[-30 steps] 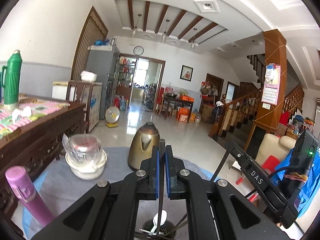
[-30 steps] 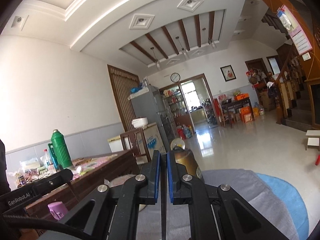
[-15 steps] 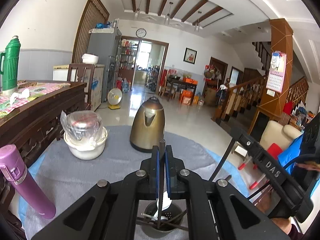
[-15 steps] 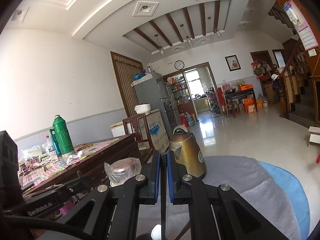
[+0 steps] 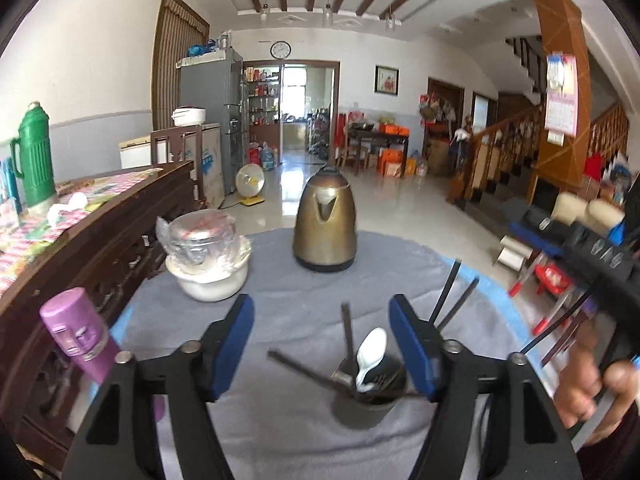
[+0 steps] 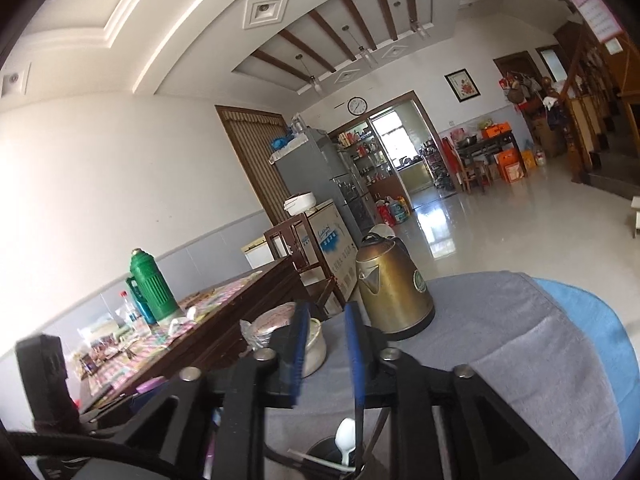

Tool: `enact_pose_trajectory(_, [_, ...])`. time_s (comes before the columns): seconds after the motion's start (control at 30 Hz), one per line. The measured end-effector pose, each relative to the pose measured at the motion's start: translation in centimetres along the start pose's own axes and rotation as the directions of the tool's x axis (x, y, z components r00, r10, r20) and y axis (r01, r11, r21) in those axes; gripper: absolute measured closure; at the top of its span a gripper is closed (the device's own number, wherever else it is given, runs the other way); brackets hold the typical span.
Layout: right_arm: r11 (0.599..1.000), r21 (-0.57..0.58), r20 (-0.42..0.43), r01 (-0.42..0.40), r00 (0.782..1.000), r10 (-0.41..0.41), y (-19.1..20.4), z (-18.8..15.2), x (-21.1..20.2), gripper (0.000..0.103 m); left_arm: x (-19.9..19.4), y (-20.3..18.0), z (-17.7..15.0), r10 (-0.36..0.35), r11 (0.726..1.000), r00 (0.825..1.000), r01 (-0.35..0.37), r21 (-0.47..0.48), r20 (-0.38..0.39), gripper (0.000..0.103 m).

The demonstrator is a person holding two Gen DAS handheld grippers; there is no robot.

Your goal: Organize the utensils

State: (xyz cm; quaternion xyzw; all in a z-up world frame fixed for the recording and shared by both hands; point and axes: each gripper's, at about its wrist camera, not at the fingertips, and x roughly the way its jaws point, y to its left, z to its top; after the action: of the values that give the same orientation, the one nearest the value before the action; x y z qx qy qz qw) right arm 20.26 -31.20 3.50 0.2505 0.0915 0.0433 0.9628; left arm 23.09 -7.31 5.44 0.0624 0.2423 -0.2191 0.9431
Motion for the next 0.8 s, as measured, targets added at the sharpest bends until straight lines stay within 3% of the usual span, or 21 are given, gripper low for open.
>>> enact_pose_trajectory(0.03, [1.0, 0.012, 0.003, 0.0, 1.0, 0.0, 0.0, -0.1, -0.6, 0.061, -0.3, -0.1, -0.4, 0.015, 1.0, 1.0, -0.015, 0.013, -0.006, 0.029])
enact_pose_trajectory(0.07, [1.0, 0.019, 0.011, 0.001, 1.0, -0.001, 0.0, -0.2, -1.2, 0.042, -0.5, -0.1, -0.6, 0.023, 1.0, 1.0, -0.022, 0.022, -0.011, 0.029])
enact_pose_trajectory(0.1, [1.0, 0.021, 0.025, -0.002, 1.0, 0.002, 0.2, -0.4, -2.0, 0.039, -0.8, -0.2, -0.9, 0.032, 0.999, 0.999, -0.031, 0.032, -0.017, 0.028])
enact_pose_trajectory(0.4, [1.0, -0.021, 0.07, 0.017, 0.997, -0.016, 2.5, -1.0, -6.4, 0.039, -2.7, -0.4, -2.3, 0.079, 0.994, 0.997, -0.077, 0.073, -0.021, 0.023])
enact_pose_trajectory(0.8, [0.993, -0.075, 0.059, 0.093, 0.994, -0.089, 3.3, -1.6, -9.9, 0.039, -4.1, -0.6, -3.1, 0.147, 0.986, 0.989, -0.145, 0.087, -0.019, 0.016])
